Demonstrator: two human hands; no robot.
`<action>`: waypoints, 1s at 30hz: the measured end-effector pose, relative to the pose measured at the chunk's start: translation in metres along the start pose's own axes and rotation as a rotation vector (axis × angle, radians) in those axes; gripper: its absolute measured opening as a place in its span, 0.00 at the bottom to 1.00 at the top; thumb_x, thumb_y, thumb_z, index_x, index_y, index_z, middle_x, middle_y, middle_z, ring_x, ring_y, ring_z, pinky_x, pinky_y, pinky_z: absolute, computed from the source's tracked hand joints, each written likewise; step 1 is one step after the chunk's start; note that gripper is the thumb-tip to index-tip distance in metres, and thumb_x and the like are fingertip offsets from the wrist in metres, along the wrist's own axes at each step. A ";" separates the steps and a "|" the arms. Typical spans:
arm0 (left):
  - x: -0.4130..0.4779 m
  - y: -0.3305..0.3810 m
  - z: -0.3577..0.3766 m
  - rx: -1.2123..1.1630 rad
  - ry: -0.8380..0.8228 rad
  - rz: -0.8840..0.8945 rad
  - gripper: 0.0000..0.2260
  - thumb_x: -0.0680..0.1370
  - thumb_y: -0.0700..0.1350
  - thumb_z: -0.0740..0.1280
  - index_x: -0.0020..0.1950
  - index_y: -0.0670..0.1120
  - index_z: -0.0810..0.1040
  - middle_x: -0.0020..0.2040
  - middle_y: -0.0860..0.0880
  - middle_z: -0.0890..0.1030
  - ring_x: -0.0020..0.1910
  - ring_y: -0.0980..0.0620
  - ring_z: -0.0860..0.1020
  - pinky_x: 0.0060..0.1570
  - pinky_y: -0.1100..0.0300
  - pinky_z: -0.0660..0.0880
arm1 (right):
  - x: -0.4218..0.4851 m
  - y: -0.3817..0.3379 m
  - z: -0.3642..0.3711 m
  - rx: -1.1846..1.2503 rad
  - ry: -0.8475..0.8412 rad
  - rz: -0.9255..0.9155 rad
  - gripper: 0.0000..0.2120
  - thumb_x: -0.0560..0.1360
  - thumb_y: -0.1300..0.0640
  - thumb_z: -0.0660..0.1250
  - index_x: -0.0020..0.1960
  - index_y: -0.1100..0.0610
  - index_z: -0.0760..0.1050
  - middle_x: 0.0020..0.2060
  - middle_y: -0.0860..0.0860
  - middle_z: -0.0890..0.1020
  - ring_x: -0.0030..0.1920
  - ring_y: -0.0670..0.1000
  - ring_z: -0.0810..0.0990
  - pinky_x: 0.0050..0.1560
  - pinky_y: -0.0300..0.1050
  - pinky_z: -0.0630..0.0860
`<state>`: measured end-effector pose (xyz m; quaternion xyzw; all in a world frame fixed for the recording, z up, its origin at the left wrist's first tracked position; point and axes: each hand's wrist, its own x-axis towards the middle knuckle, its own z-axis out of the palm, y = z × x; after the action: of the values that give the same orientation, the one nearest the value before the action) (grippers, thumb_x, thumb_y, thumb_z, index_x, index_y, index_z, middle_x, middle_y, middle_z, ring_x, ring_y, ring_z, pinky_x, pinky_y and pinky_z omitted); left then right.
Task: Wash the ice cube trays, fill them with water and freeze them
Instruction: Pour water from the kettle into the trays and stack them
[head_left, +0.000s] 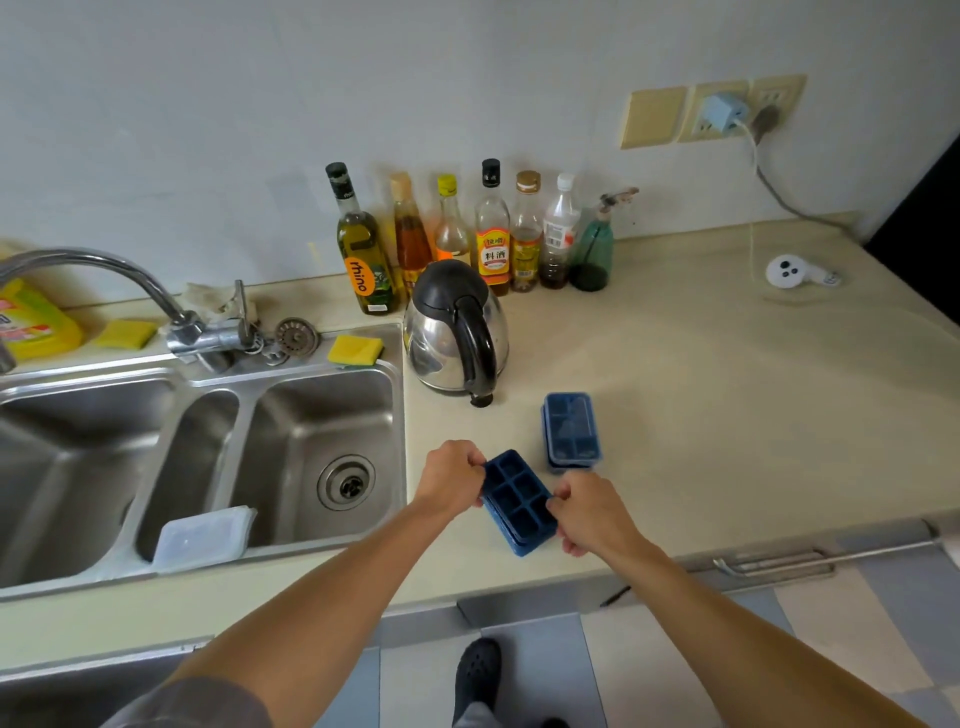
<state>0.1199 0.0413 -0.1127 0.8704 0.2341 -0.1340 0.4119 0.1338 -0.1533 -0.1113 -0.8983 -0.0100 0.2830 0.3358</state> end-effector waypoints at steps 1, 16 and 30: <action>-0.002 0.001 0.000 -0.030 0.003 -0.006 0.10 0.79 0.33 0.60 0.49 0.40 0.81 0.44 0.42 0.84 0.33 0.50 0.83 0.33 0.63 0.81 | -0.001 -0.001 -0.001 -0.007 0.015 -0.007 0.07 0.79 0.62 0.63 0.47 0.64 0.77 0.35 0.62 0.85 0.32 0.60 0.85 0.34 0.55 0.85; 0.002 -0.018 -0.054 -0.234 -0.103 -0.026 0.07 0.82 0.45 0.64 0.59 0.46 0.77 0.43 0.46 0.84 0.35 0.51 0.84 0.32 0.62 0.78 | -0.001 -0.063 0.002 0.131 0.223 -0.153 0.08 0.80 0.50 0.66 0.55 0.52 0.71 0.44 0.48 0.80 0.44 0.52 0.82 0.45 0.51 0.81; 0.097 -0.189 -0.174 -0.259 -0.075 -0.377 0.04 0.83 0.46 0.67 0.54 0.46 0.76 0.40 0.43 0.83 0.29 0.50 0.79 0.28 0.59 0.77 | 0.089 -0.192 0.178 0.240 -0.008 -0.111 0.18 0.79 0.51 0.67 0.67 0.52 0.71 0.54 0.46 0.81 0.50 0.44 0.80 0.40 0.31 0.70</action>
<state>0.1118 0.3102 -0.1686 0.7455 0.3922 -0.2095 0.4965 0.1498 0.1196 -0.1482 -0.8487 -0.0273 0.2668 0.4559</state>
